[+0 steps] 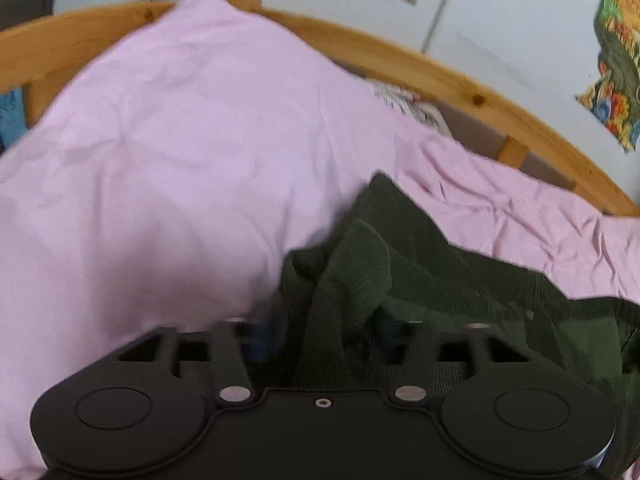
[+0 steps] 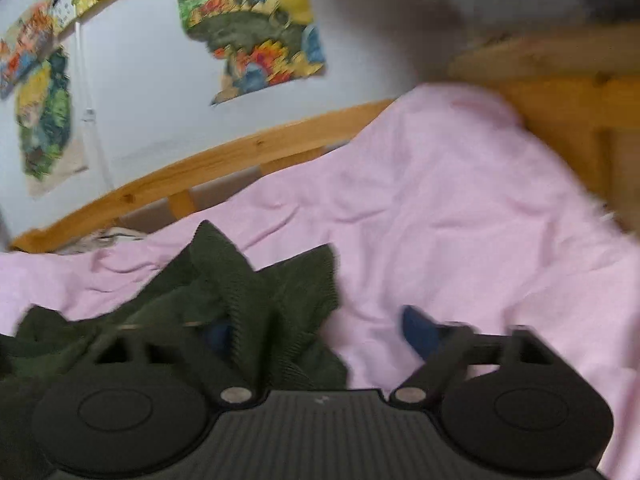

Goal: Fold large clothes

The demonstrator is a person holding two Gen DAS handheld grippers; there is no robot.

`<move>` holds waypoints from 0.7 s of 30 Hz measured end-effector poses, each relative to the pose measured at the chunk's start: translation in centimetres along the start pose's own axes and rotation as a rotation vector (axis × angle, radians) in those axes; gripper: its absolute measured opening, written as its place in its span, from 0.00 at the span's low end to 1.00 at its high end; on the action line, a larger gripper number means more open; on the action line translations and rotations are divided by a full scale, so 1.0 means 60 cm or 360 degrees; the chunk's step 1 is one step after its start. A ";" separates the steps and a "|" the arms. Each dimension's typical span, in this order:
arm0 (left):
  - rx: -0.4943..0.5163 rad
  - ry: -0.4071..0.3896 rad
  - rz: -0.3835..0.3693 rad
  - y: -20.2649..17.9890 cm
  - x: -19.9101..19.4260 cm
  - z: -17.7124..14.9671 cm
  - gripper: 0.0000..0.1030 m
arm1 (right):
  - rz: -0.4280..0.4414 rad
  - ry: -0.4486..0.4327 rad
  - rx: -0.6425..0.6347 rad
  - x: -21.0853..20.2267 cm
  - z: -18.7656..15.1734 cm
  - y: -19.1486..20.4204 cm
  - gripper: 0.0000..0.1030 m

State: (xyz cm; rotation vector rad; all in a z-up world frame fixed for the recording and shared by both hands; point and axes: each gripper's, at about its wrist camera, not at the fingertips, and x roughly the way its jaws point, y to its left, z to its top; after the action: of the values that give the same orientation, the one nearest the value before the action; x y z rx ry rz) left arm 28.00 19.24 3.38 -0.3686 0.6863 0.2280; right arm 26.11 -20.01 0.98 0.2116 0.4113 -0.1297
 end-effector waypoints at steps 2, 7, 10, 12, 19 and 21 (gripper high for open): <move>0.0033 -0.0123 0.0011 -0.003 -0.029 -0.004 0.85 | -0.0112 -0.0115 -0.0154 -0.028 0.000 0.031 1.00; 0.0305 -0.0364 -0.0086 -0.060 -0.074 -0.033 0.99 | -0.0025 -0.0371 -0.0590 -0.050 0.011 0.154 1.00; 0.0478 -0.0273 -0.0236 -0.114 -0.047 -0.047 0.99 | 0.0140 -0.0394 -0.0803 -0.010 0.012 0.227 1.00; 0.0557 -0.0201 -0.0283 -0.140 -0.018 -0.056 0.99 | 0.0175 -0.0367 -0.0986 0.038 0.007 0.261 1.00; 0.0734 -0.0235 -0.0178 -0.149 0.098 -0.057 0.99 | -0.0104 -0.0001 -0.0936 0.204 0.009 0.212 0.99; 0.0695 -0.0215 -0.0206 -0.128 0.124 -0.049 0.99 | 0.0006 0.0124 -0.0674 0.229 0.008 0.166 0.99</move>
State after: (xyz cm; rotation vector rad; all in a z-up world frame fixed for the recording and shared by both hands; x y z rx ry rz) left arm 34.43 11.68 -1.60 0.0211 0.5580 -0.0229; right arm 40.44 -11.60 -2.45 -0.2003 0.5061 -0.0282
